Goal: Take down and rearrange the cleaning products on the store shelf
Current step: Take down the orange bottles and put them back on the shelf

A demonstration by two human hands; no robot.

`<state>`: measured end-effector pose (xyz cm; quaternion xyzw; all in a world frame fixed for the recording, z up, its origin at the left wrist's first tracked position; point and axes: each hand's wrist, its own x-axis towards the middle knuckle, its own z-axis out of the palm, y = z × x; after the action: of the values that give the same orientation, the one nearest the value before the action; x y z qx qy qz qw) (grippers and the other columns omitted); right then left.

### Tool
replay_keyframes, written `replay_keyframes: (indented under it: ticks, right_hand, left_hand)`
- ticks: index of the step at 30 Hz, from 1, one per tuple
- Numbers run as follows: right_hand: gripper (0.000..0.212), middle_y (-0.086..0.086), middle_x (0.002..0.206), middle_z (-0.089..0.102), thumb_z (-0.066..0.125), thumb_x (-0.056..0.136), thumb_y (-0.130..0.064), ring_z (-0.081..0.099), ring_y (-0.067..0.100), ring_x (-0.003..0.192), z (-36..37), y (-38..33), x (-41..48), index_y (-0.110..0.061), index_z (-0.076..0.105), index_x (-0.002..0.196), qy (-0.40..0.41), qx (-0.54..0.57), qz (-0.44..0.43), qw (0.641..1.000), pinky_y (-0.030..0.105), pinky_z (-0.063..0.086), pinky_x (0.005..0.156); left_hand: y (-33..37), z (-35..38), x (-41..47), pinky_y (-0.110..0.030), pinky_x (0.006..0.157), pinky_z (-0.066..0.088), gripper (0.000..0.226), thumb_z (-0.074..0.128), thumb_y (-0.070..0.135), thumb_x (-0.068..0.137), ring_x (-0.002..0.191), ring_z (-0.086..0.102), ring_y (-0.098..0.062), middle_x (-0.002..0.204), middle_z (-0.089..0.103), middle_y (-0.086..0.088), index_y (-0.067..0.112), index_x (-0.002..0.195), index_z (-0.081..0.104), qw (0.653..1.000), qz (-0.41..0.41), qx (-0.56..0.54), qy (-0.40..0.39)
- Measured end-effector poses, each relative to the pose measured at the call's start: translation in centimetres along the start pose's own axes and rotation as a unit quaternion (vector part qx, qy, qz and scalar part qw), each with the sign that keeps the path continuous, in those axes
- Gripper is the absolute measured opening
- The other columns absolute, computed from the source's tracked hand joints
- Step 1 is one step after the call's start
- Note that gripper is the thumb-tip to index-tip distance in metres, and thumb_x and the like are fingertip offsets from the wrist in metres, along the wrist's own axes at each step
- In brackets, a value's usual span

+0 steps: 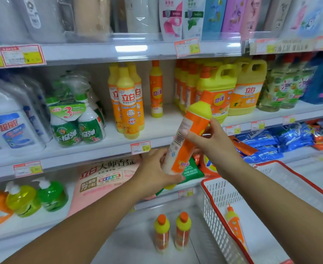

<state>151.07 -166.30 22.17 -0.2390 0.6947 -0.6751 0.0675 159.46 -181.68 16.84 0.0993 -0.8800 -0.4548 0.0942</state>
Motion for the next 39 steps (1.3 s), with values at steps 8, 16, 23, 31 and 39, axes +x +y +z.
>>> replay_keyframes:
  ticks: [8, 16, 23, 31, 39]
  right_hand:
    - [0.067, 0.004, 0.106, 0.070, 0.074, 0.086, -0.011, 0.070, 0.005, 0.082, -1.5, 1.1, -0.3, -0.048, 0.037, 0.127, -0.033, 0.035, -0.022, 0.999, 0.018, 0.052, 0.061]
    - [0.082, -0.008, 0.113, 0.067, 0.077, 0.081, -0.030, 0.068, 0.010, 0.101, -2.5, 0.7, -0.1, -0.046, 0.027, 0.144, -0.070, -0.052, -0.001, 0.996, 0.033, 0.060, 0.078]
    - [0.078, -0.004, 0.113, 0.067, 0.078, 0.080, -0.018, 0.072, 0.010, 0.094, -3.1, 1.1, -0.3, -0.046, 0.033, 0.136, -0.039, -0.004, 0.014, 0.999, 0.039, 0.062, 0.077]
    - [0.075, 0.006, 0.113, 0.067, 0.073, 0.079, -0.017, 0.071, 0.027, 0.101, -4.4, 0.9, 0.0, -0.035, 0.038, 0.142, -0.082, 0.115, 0.074, 0.987, 0.042, 0.059, 0.075]
    - [0.083, 0.002, 0.122, 0.065, 0.078, 0.068, -0.036, 0.072, 0.018, 0.098, -5.2, 0.6, -0.9, -0.033, 0.041, 0.142, -0.067, -0.040, 0.031, 0.996, 0.032, 0.060, 0.069]
  left_hand:
    - [-0.3, 0.7, 0.5, -0.021, 0.086, 0.054, 0.077, 0.081, 0.014, 0.078, 0.102, 0.067, -0.003, 0.121, 0.066, 0.010, 0.032, 0.134, 0.033, 0.977, -0.056, -0.133, -0.158]
    - [-0.4, 2.6, 0.8, -0.033, 0.096, 0.053, 0.087, 0.090, 0.049, 0.055, 0.114, 0.058, -0.004, 0.128, 0.057, 0.015, 0.046, 0.127, 0.041, 0.997, 0.028, -0.041, -0.057]
    - [-0.1, 3.0, 1.1, -0.037, 0.104, 0.048, 0.082, 0.084, 0.056, 0.057, 0.119, 0.057, -0.008, 0.135, 0.052, 0.014, 0.050, 0.128, 0.043, 0.985, -0.010, -0.062, -0.160]
    - [0.3, 3.8, 0.5, -0.025, 0.086, 0.056, 0.052, 0.084, 0.011, 0.075, 0.098, 0.070, -0.005, 0.110, 0.073, 0.012, 0.033, 0.114, 0.059, 0.969, -0.019, -0.203, -0.139]
    - [0.1, 4.7, -0.2, -0.034, 0.095, 0.055, 0.064, 0.090, 0.034, 0.066, 0.104, 0.065, 0.001, 0.117, 0.065, 0.021, 0.049, 0.112, 0.048, 0.988, 0.004, -0.119, -0.102]
